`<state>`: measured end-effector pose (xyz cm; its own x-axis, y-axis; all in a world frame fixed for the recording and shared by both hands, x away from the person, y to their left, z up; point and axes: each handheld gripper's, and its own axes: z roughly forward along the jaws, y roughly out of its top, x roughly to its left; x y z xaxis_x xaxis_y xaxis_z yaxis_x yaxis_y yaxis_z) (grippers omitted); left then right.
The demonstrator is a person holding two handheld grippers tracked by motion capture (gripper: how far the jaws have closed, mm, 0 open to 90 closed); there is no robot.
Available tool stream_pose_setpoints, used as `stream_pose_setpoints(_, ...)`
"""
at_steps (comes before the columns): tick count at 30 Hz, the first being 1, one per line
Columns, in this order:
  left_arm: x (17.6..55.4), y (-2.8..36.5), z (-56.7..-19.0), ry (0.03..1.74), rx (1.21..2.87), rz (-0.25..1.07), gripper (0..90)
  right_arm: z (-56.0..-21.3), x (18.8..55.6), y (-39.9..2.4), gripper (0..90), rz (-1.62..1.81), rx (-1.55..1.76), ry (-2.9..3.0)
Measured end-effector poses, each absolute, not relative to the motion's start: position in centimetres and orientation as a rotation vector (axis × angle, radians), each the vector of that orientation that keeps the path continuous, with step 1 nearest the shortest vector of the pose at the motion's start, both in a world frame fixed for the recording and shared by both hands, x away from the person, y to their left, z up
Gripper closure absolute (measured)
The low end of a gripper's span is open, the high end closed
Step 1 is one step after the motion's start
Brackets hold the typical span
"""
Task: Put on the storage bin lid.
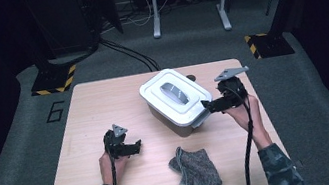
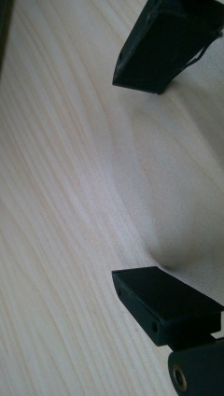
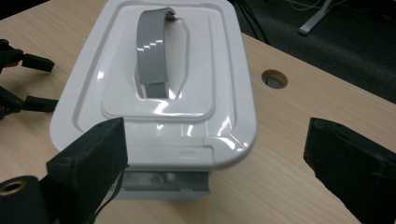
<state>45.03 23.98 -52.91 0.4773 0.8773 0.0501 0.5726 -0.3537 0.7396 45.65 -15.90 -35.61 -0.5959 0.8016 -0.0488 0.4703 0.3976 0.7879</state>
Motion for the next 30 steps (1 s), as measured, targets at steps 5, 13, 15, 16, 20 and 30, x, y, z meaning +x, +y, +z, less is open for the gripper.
stream_pose_setpoints(5, 45.0, 24.0, -52.9, 1.195, 2.062, 0.591, 6.7, -36.7, 44.1, -17.8, 5.3, 1.046, 1.106, 2.199)
stream_pose_setpoints(13, 45.0, 24.0, -52.9, 1.196, 2.062, 0.593, 6.7, -40.3, 42.1, -20.7, 5.0, 1.008, 1.17, 2.158)
stream_pose_setpoints(15, 45.0, 24.0, -52.9, 1.197, 2.062, 0.594, 6.7, -41.4, 41.9, -21.3, 4.9, 1.004, 1.198, 2.151)
stream_pose_setpoints(16, 45.0, 24.0, -52.9, 1.197, 2.062, 0.594, 6.6, -42.2, 41.7, -21.7, 4.8, 0.999, 1.227, 2.148)
stream_pose_setpoints(20, 45.0, 24.0, -52.9, 1.198, 2.061, 0.594, 6.7, -45.1, 41.2, -22.8, 4.5, 0.969, 1.299, 2.151)
stream_pose_setpoints(30, 45.0, 24.0, -52.9, 1.199, 2.063, 0.594, 6.7, -51.0, 40.3, -23.9, 3.3, 0.919, 1.371, 2.148)
